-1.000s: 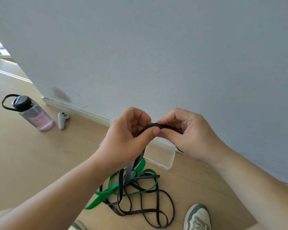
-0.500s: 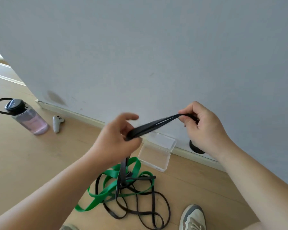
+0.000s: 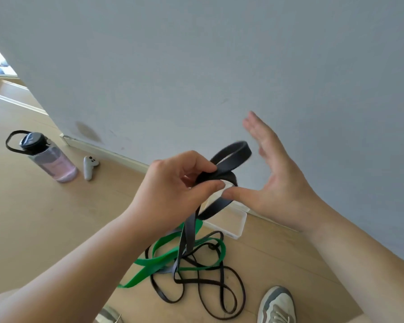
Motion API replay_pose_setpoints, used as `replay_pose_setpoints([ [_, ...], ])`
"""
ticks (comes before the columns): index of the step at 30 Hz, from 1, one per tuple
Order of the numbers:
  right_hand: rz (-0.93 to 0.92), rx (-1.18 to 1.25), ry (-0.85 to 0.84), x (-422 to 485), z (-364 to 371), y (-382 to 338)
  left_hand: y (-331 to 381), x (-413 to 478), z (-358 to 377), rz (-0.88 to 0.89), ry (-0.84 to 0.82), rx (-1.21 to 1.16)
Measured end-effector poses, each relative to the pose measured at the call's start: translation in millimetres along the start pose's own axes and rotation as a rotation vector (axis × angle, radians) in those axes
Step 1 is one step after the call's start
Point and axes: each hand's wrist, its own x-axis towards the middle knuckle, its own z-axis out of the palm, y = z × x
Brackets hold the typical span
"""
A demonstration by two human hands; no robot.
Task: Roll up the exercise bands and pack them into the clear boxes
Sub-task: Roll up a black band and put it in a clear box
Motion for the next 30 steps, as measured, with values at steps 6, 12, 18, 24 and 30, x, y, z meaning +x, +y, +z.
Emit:
replay_pose_setpoints([
  [6, -0.008, -0.036, -0.001, 1.3, 6.4, -2.3, -8.3, 1.5, -2.7, 0.115, 0.006, -0.063],
  [12, -0.065, 0.105, 0.014, 4.5, 14.7, -3.6, -10.6, 3.3, -10.4, 0.062, 0.002, 0.006],
  [18, -0.084, 0.096, 0.162, 3.8, 15.2, -11.6, -38.9, -3.1, 8.3, -0.039, -0.27, 0.336],
  [24, 0.133, -0.119, 0.172, 4.7, -13.5, 16.8, -36.7, -2.2, 6.5, -0.137, 0.022, 0.135],
  [30, 0.264, 0.218, -0.094, 1.4, -8.7, 16.4, 2.1, -9.9, -11.1, 0.013, 0.171, -0.091],
])
